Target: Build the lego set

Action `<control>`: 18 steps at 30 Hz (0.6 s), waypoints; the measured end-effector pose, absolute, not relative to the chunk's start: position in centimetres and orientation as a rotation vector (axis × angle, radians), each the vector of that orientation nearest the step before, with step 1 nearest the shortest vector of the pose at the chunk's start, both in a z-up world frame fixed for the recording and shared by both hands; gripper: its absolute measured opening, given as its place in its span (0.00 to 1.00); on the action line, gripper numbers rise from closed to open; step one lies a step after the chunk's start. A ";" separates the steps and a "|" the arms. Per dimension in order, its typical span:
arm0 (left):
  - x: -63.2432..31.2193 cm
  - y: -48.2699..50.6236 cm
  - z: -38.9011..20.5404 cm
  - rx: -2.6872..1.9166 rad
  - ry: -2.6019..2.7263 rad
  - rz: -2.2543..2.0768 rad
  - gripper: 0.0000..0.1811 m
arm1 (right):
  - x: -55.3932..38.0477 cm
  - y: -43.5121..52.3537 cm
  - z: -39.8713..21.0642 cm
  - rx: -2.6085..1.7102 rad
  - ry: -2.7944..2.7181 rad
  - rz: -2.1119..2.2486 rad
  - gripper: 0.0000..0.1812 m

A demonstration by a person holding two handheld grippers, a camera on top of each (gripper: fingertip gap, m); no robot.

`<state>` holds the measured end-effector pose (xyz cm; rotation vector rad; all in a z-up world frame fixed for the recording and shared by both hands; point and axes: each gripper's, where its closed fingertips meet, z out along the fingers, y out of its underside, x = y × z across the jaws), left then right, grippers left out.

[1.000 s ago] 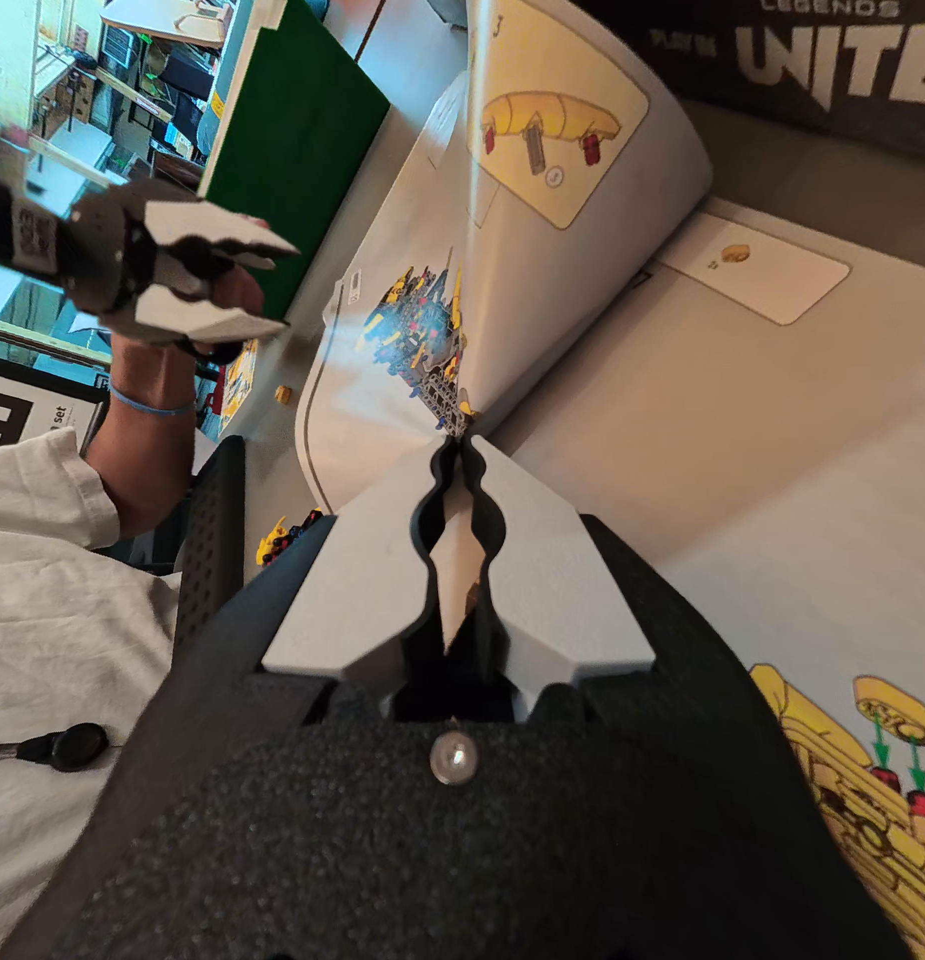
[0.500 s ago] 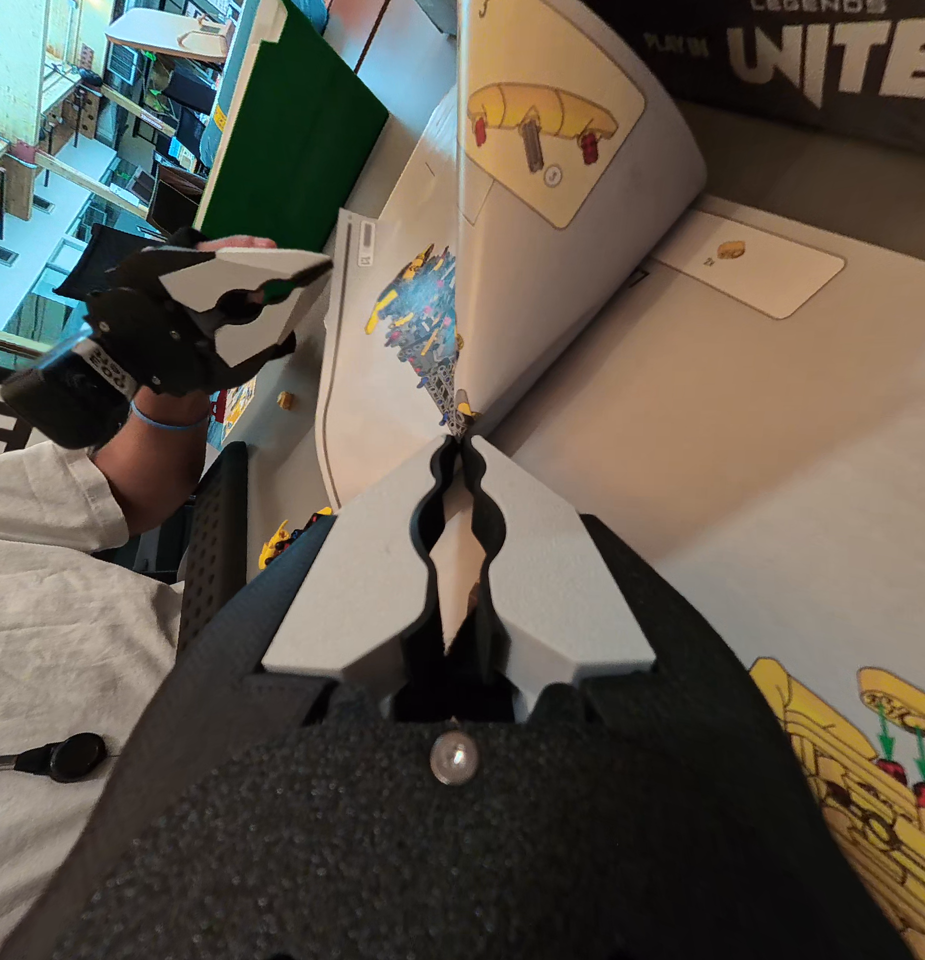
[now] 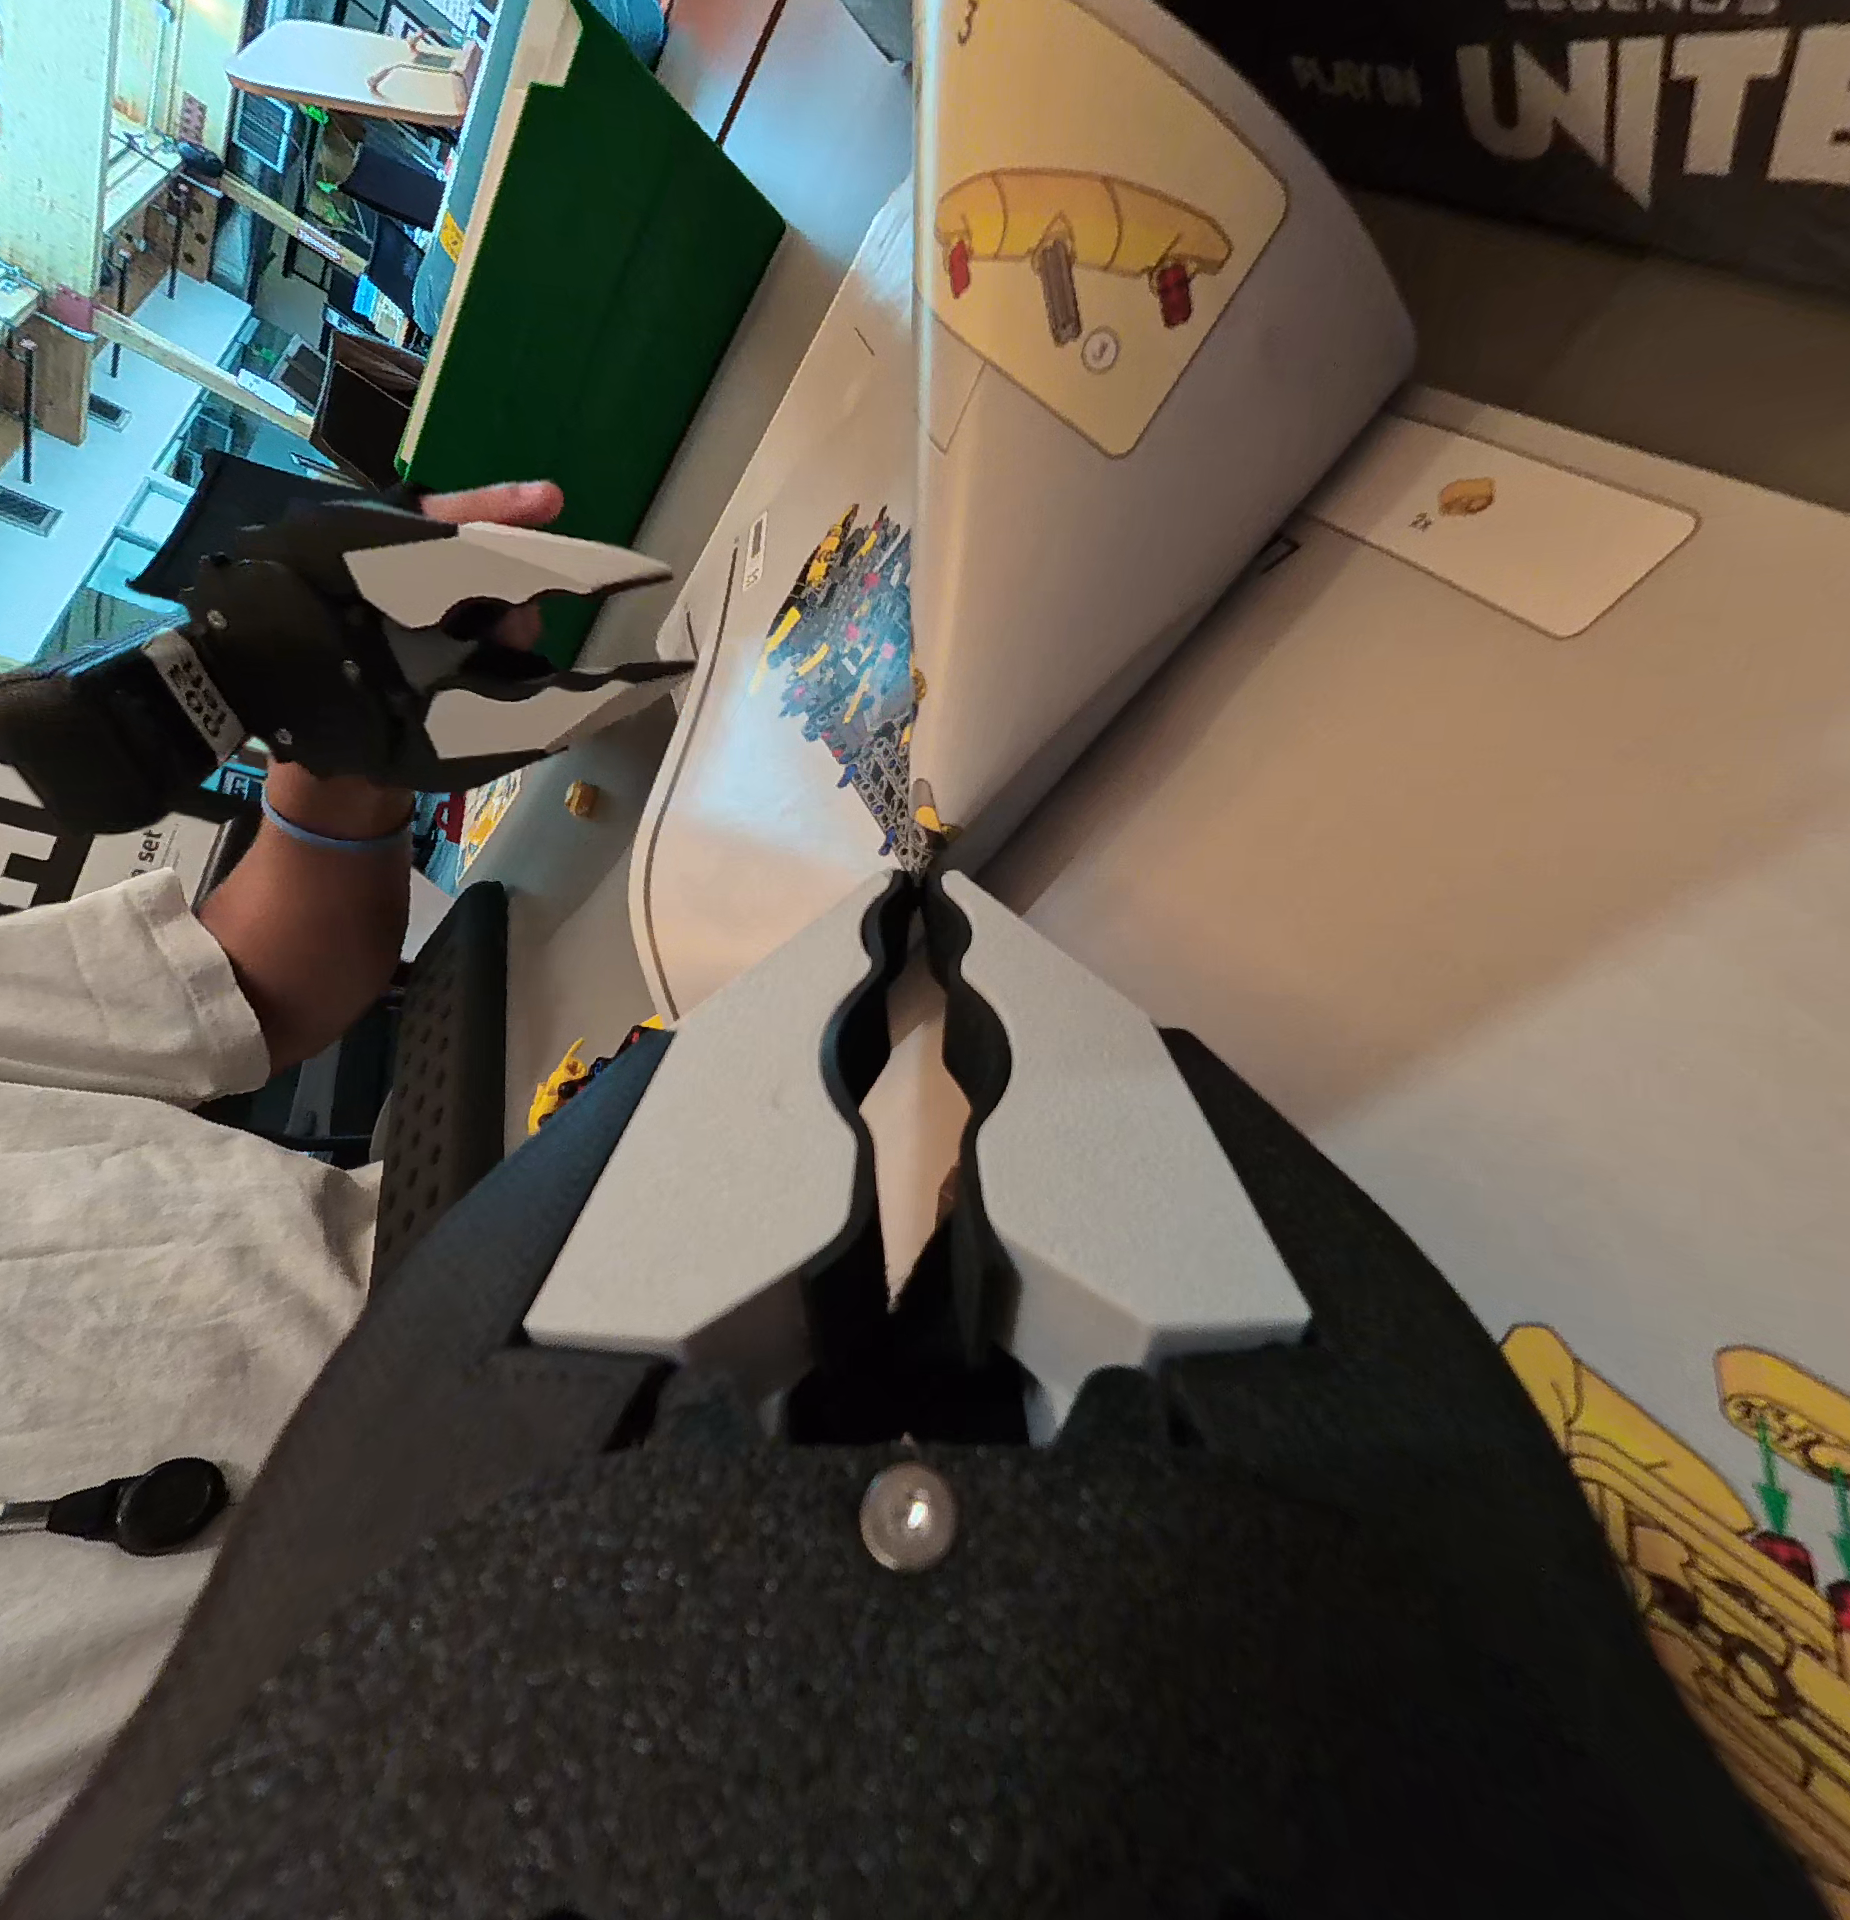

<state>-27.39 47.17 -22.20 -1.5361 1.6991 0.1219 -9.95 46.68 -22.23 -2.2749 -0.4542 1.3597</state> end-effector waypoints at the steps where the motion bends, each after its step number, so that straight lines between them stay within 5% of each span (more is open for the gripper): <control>1: -27.1 47.5 -22.5 -1.531 1.713 0.130 0.15 | -10.0 46.7 -22.2 -2.275 -0.454 1.360 0.00; 4: -25.9 48.3 -23.2 -1.497 1.761 0.169 0.14 | -9.9 46.7 -22.2 -2.277 -0.451 1.367 0.00; 6: -25.3 48.9 -22.9 -1.439 1.760 0.232 0.01 | -9.9 46.7 -22.2 -2.278 -0.448 1.369 0.00; 11: -23.3 50.4 -17.6 -1.251 1.548 0.494 0.00 | -8.3 46.2 -21.5 -2.258 -0.433 1.374 0.07; 14: -18.9 48.2 -11.5 -0.957 1.413 0.623 0.00 | -4.9 46.0 -21.0 -2.250 -0.301 1.345 0.23; 18: -9.6 43.0 -6.9 -0.646 1.352 0.552 0.00 | -1.8 45.7 -20.9 -2.239 -0.229 1.194 0.25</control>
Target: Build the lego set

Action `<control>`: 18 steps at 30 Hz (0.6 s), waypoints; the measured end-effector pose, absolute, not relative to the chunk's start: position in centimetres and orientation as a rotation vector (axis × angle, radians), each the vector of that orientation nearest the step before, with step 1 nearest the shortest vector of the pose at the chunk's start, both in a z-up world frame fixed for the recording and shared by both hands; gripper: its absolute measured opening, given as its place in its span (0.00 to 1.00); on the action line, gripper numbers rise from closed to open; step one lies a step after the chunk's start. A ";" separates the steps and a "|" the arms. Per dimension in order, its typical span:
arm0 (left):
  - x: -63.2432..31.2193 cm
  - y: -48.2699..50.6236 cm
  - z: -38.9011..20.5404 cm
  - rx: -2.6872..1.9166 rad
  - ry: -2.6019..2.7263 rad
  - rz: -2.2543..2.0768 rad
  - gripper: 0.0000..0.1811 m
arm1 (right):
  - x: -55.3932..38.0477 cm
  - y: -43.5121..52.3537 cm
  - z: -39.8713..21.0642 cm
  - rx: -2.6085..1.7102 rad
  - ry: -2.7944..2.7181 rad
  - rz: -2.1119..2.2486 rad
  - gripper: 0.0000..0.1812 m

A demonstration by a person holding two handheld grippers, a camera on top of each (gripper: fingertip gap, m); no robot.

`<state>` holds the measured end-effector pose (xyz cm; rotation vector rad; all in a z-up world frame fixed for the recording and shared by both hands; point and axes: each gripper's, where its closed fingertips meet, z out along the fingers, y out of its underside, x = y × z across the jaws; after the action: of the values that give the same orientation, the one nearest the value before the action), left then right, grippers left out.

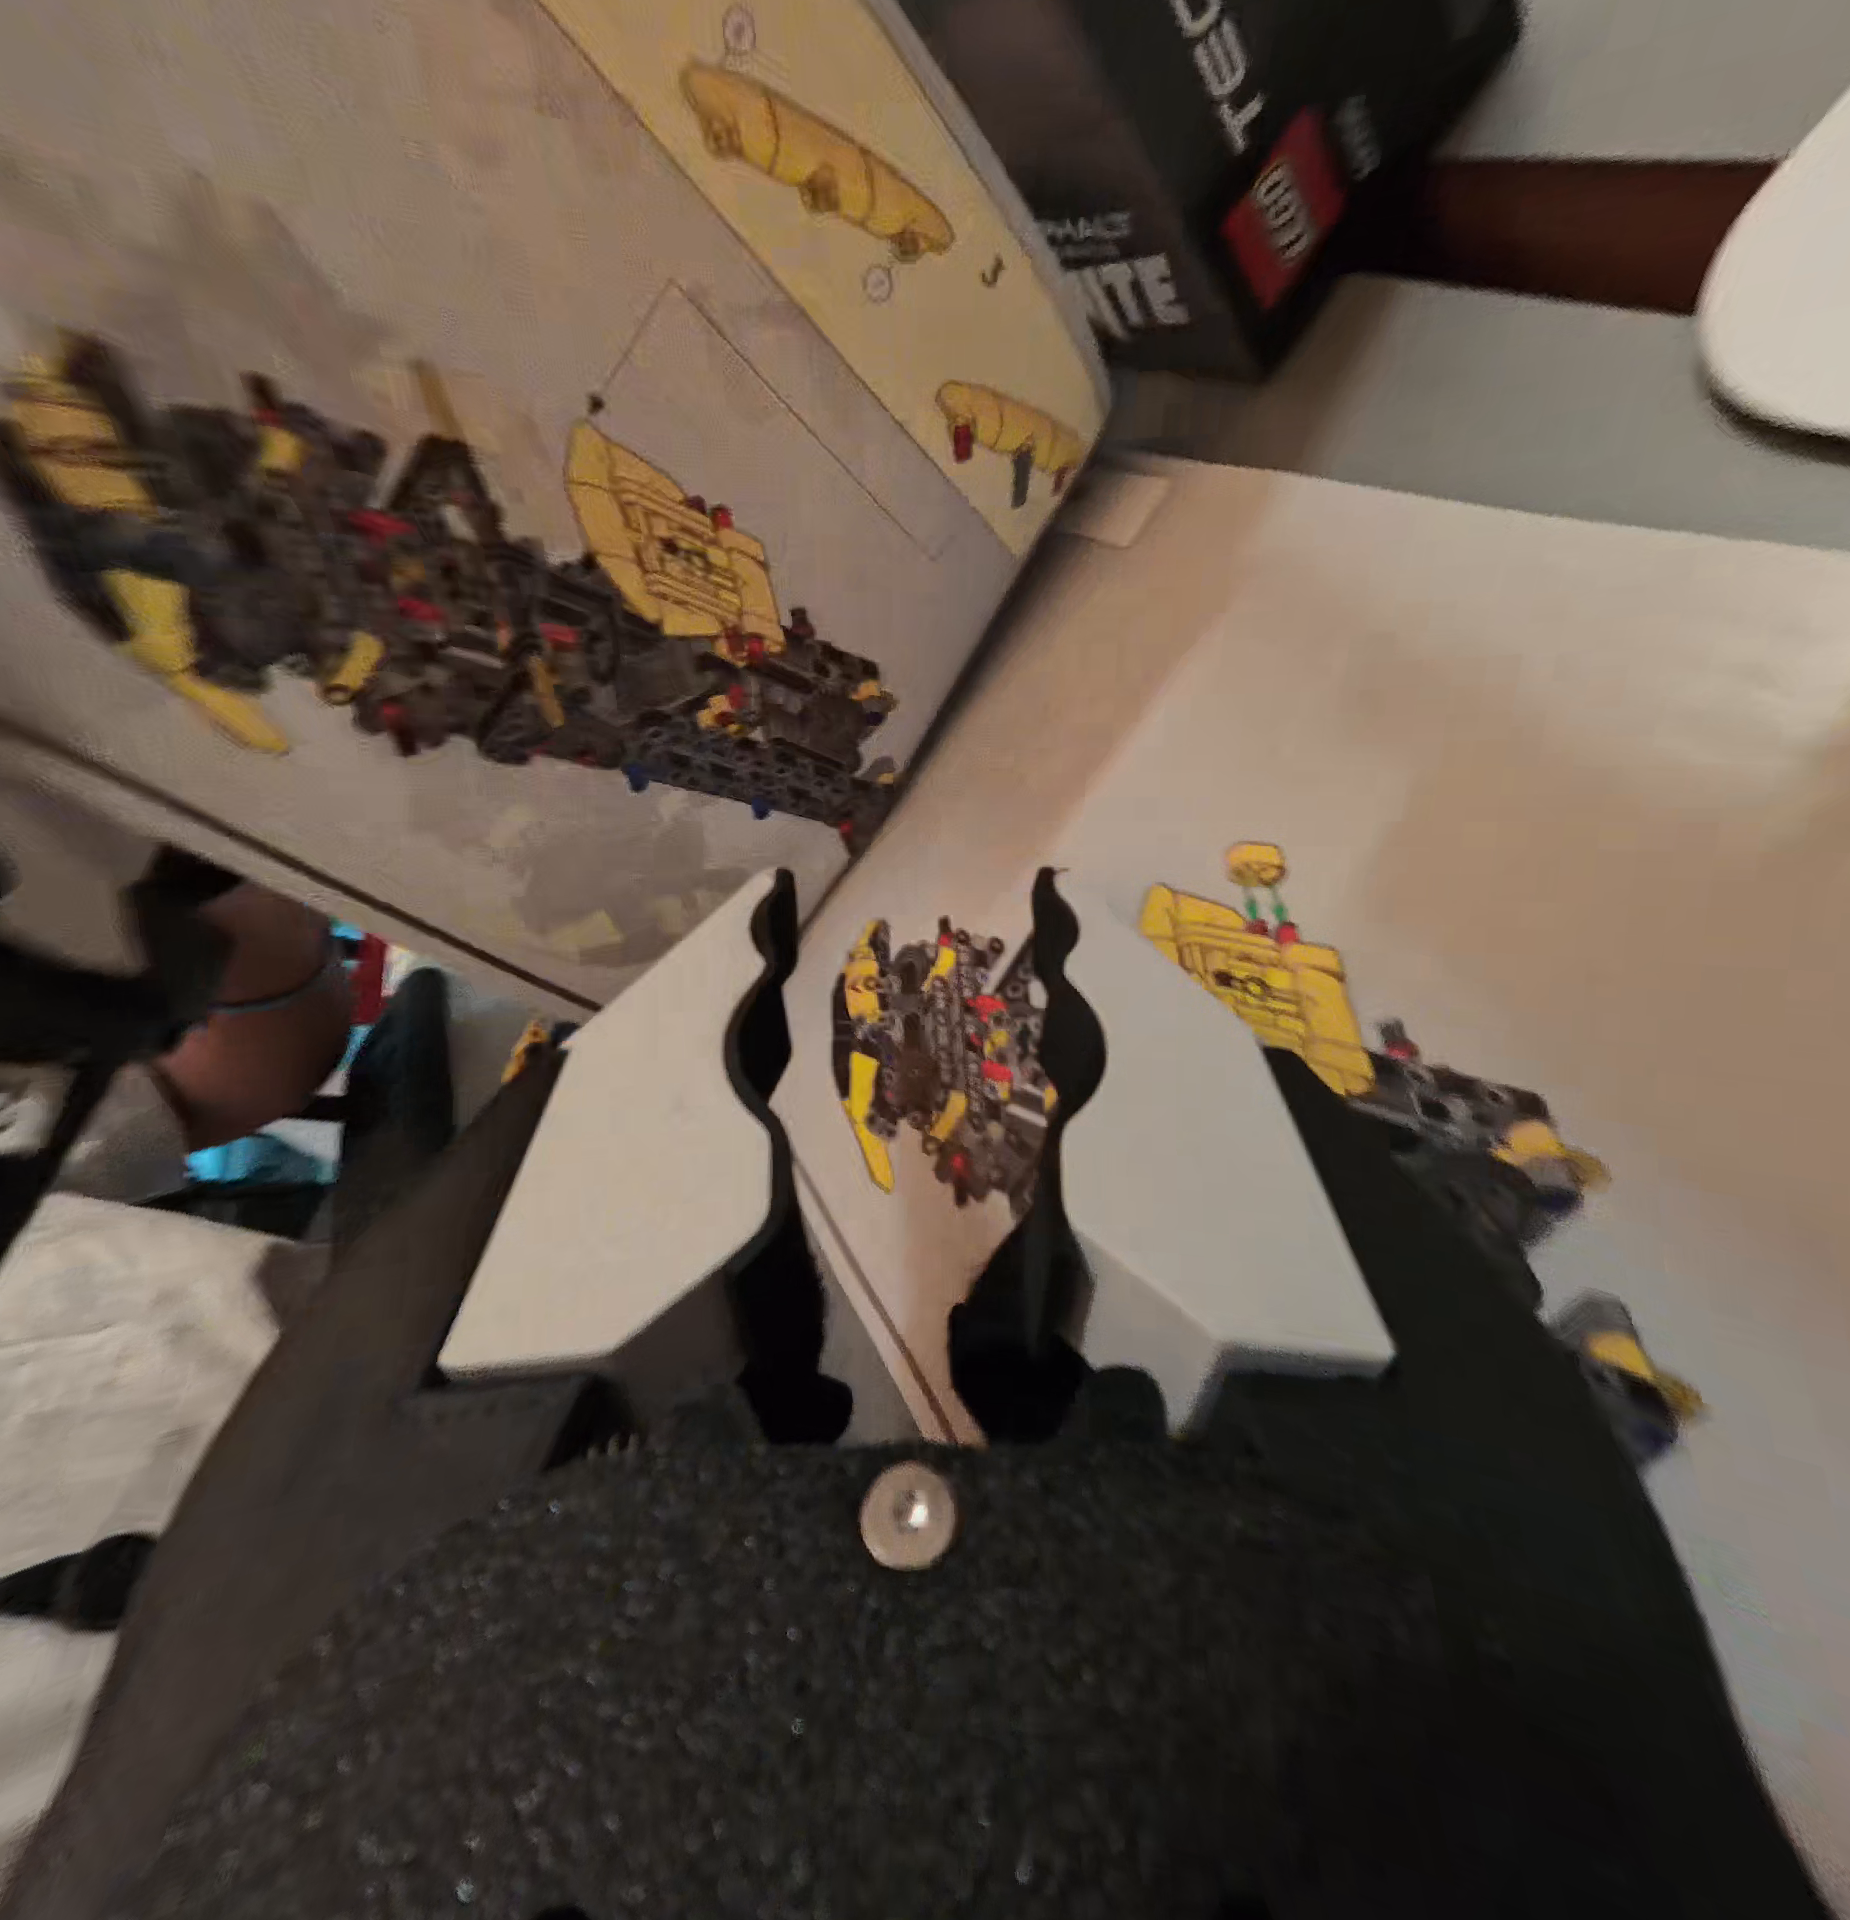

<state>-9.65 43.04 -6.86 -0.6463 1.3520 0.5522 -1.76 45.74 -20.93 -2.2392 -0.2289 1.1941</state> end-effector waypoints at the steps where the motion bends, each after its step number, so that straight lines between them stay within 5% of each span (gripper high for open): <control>1: -7.7 42.2 -7.1 -0.652 1.382 0.509 0.00 | -1.4 45.5 -20.8 -2.241 -0.243 1.139 0.25; 6: -5.1 39.4 -10.6 -1.006 1.457 0.056 0.21 | 0.3 44.0 -19.0 -2.217 -0.316 0.862 0.24; 13: -11.4 35.6 -15.2 -1.651 1.303 -0.942 0.21 | 2.3 41.0 -16.7 -2.082 -0.168 0.989 0.25; 18: -15.9 39.9 -16.1 -1.806 1.022 -1.087 0.21 | 2.1 38.7 -12.2 -1.828 -0.151 1.286 0.39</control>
<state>-15.94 39.90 -16.13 -1.8062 1.0217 -1.0871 2.09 38.71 -12.21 -1.8277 -0.1511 1.2864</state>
